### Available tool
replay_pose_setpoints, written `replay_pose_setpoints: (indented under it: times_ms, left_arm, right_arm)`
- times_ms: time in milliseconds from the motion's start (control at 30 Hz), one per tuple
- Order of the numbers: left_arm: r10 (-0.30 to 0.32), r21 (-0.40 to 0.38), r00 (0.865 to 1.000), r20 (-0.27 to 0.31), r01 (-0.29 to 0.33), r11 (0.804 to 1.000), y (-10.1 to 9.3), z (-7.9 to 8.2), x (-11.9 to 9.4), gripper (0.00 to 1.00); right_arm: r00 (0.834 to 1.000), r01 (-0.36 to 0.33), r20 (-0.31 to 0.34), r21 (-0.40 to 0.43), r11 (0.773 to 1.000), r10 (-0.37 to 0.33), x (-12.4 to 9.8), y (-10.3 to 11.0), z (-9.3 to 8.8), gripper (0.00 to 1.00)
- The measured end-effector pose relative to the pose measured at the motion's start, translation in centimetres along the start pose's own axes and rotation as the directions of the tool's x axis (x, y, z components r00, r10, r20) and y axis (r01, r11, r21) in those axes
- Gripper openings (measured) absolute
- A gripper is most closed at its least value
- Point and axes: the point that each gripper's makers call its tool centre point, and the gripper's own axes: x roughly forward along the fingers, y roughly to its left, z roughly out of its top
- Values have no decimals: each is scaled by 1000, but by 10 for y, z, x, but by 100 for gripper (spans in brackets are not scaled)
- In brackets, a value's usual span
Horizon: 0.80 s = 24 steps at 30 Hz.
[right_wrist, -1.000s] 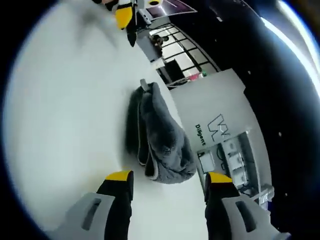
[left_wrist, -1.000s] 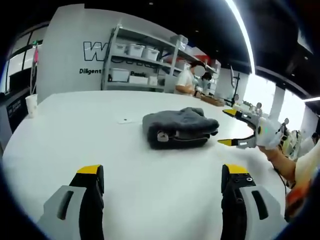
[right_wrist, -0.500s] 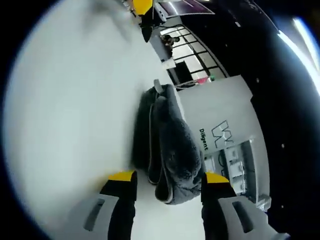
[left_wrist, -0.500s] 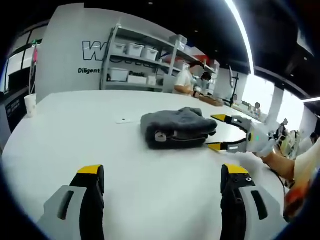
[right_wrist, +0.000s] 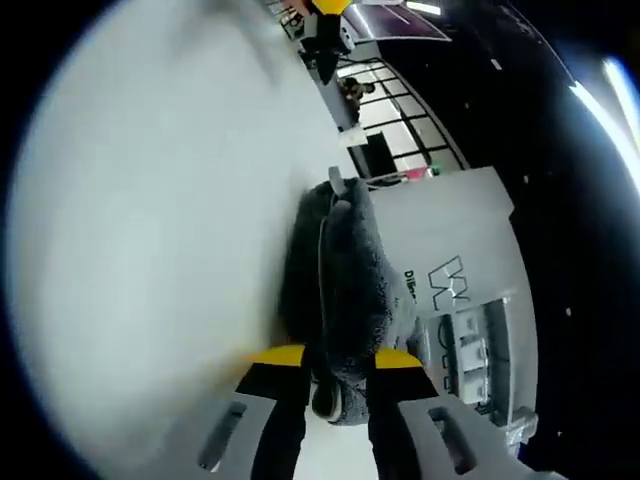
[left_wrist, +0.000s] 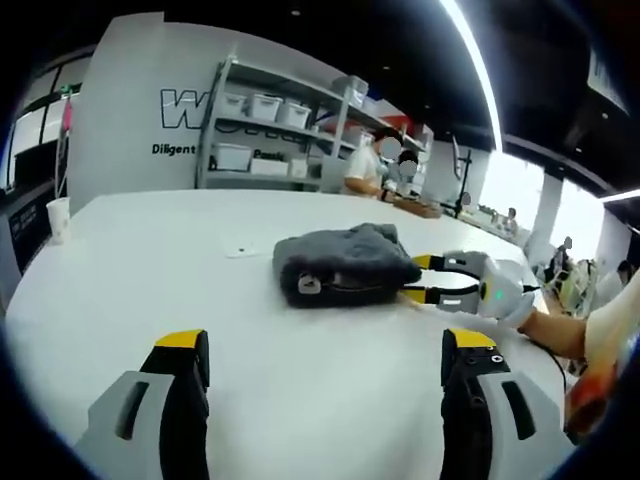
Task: Open the folded towel by lifting each exposed corner and separating the folded layers until the towel lies flat within the target outline without major curled edges
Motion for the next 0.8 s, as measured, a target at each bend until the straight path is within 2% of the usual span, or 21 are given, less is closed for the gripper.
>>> replay_pose_setpoints:
  times_ms: [200, 367, 467, 600, 800]
  left_arm:
    - [-1, 6, 1000, 3, 0, 1000, -1, 1, -1, 94]
    - [5, 10, 1000, -1, -5, 1000, 1, 1, -2, 94]
    - [11, 14, 1000, -2, -11, 1000, 2, 2, -3, 94]
    - [16, 25, 1000, -5, -16, 1000, 3, 2, -5, 94]
    - [28, 29, 1000, -8, -28, 999, 6, 2, -6, 94]
  right_arm:
    - [999, -19, 33, 48, 999, 18, -2, 0, 7, 11]
    - [998, -46, 51, 83, 996, 42, -7, 5, 21, 11]
    - [994, -73, 95, 149, 986, 59, -11, 8, 34, 8]
    - [987, -96, 152, 260, 961, 58, -16, 4, 47, 5]
    - [985, -111, 161, 280, 954, 67, -17, 7, 46, 3]
